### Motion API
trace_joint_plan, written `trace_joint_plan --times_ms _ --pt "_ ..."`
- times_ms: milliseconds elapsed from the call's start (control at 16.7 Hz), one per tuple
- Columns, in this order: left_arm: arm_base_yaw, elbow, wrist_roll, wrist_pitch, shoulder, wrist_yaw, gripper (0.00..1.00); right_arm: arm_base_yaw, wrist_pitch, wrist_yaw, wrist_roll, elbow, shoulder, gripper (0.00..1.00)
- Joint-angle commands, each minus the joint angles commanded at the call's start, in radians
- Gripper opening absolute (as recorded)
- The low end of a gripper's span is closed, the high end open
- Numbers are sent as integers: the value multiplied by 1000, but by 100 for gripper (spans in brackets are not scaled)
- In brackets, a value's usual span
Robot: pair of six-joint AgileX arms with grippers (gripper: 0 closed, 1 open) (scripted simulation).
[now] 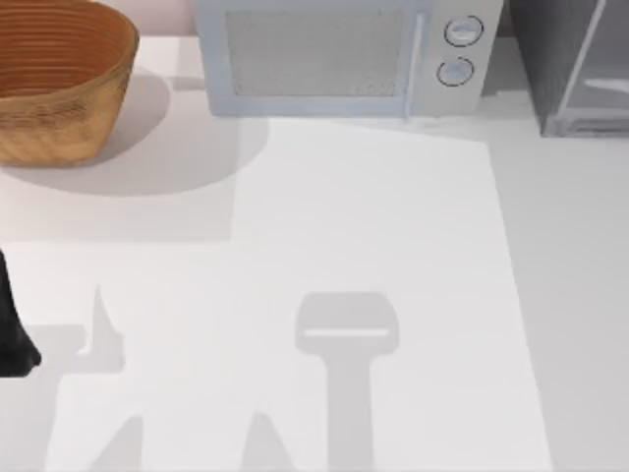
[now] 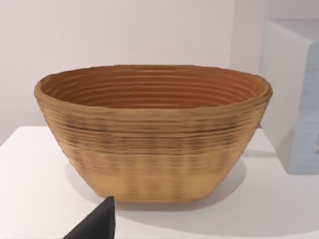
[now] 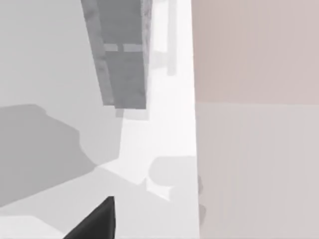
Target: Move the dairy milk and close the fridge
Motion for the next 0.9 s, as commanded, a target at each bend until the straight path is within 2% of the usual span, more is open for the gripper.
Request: trace_joint_plan --times_ms 240,900 --pt "0 0 0 0 0 0 100 71 96 25 89 6 -17 100" --pt "0 0 0 0 0 0 100 377 504 95 617 -25 6 100"
